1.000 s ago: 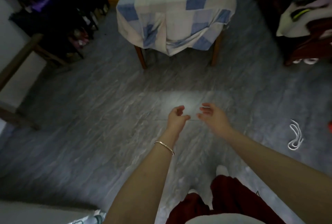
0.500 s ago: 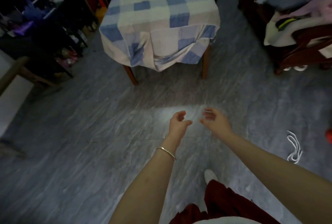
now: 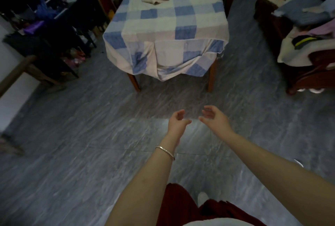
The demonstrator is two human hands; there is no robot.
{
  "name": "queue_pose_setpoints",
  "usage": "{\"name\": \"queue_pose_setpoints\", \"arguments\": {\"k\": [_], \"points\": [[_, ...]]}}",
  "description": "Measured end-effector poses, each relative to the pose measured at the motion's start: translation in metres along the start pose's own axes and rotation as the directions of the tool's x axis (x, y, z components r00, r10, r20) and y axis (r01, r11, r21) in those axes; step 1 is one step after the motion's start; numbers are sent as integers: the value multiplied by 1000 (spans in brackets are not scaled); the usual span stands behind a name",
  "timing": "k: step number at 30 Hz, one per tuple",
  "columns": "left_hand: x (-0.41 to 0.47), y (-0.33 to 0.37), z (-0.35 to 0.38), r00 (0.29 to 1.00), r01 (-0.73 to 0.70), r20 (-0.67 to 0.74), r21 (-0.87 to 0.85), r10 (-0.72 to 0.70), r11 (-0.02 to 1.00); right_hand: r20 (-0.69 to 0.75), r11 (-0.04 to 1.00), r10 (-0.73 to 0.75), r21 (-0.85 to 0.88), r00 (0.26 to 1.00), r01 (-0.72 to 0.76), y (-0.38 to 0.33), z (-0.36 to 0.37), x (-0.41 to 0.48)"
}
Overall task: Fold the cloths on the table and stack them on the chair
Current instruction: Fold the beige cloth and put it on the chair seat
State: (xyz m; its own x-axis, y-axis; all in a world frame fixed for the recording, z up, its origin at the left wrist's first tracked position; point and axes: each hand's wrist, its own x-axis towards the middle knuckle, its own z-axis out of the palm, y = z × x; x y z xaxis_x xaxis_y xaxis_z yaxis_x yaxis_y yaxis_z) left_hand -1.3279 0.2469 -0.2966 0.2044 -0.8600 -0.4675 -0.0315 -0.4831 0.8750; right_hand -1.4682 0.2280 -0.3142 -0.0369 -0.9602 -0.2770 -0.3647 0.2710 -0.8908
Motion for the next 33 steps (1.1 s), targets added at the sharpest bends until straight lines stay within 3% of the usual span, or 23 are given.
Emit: {"name": "queue_pose_setpoints", "arguments": {"k": [15,28,33], "points": [[110,56,-37,996,-44,-74,-64,39,997,43,999,-33,29,999,31,-71,55,107],[234,112,-120,999,-23,-44,-73,20,997,12,999,-47,8,999,47,-139,142,219],[268,117,-155,997,-7,-81,-82,0,997,67,999,-36,4,997,36,-161,181,243]]}}
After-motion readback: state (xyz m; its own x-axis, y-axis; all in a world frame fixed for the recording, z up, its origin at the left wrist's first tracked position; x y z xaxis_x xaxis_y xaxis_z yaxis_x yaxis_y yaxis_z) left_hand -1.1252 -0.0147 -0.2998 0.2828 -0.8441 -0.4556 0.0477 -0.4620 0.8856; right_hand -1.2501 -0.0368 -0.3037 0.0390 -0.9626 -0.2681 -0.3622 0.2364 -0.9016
